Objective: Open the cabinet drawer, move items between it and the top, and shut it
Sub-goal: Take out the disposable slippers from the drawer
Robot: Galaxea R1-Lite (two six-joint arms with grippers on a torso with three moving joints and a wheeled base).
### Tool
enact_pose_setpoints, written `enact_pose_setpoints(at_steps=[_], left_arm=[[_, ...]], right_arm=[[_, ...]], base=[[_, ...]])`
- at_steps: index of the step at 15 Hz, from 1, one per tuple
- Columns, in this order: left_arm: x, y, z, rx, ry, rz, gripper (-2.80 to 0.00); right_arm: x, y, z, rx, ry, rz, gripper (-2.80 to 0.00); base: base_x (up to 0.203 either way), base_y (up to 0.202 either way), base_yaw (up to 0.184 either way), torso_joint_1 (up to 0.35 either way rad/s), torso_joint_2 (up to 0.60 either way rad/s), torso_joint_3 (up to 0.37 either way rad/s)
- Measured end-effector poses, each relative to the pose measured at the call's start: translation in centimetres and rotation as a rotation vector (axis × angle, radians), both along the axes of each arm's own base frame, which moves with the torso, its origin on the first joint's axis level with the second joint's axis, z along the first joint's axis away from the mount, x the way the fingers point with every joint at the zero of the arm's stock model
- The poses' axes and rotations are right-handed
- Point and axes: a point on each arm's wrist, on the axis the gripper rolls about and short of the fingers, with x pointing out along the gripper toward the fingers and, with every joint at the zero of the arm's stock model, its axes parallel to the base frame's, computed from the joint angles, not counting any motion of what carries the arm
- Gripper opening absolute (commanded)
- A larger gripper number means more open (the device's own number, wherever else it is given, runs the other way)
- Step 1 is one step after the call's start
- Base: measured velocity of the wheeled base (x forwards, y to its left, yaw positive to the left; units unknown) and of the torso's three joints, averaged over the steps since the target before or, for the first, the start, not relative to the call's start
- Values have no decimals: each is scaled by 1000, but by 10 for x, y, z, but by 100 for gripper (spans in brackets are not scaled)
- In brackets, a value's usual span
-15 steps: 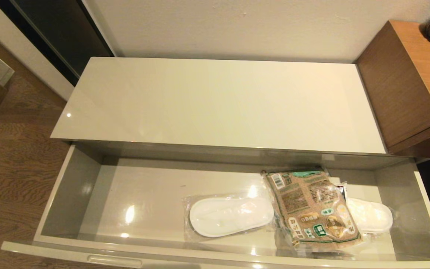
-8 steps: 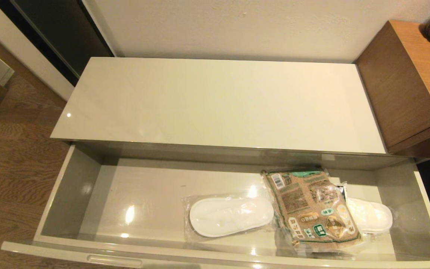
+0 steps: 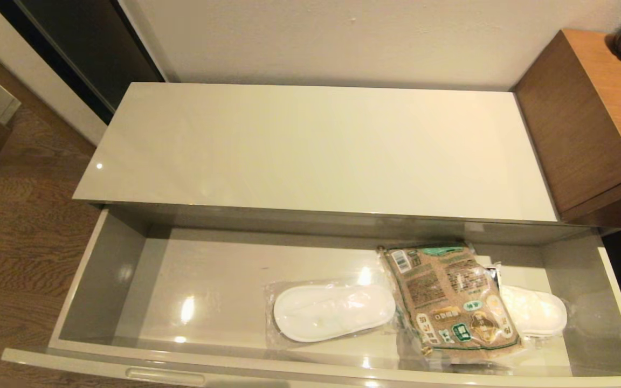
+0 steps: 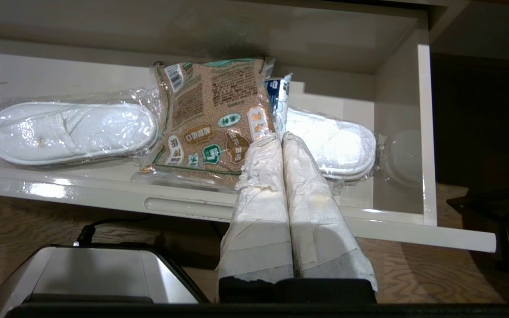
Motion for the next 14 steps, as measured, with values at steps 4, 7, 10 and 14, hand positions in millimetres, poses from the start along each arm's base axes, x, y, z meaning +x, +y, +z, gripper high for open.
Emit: enact_pose_setpoints(at_steps=[4,7,10,14], left_arm=[[0,1,-8,-71,111,19,-280],[-1,-1,-12,-71,178,-50,-280],[-1,-2,-16,9,232,-107,-280],[2,-3,-20,80,217,-127,-280]], right_arm=[[0,0,0,2,1,-1,-280],[0,0,0,0,0,1,-280],[0,0,0,0,0,-1,-280],[0,0,0,0,0,1,-280]], base=[[0,0,0,0,0,0],[0,0,0,0,0,0],[0,0,0,0,0,0],[0,0,0,0,0,0]])
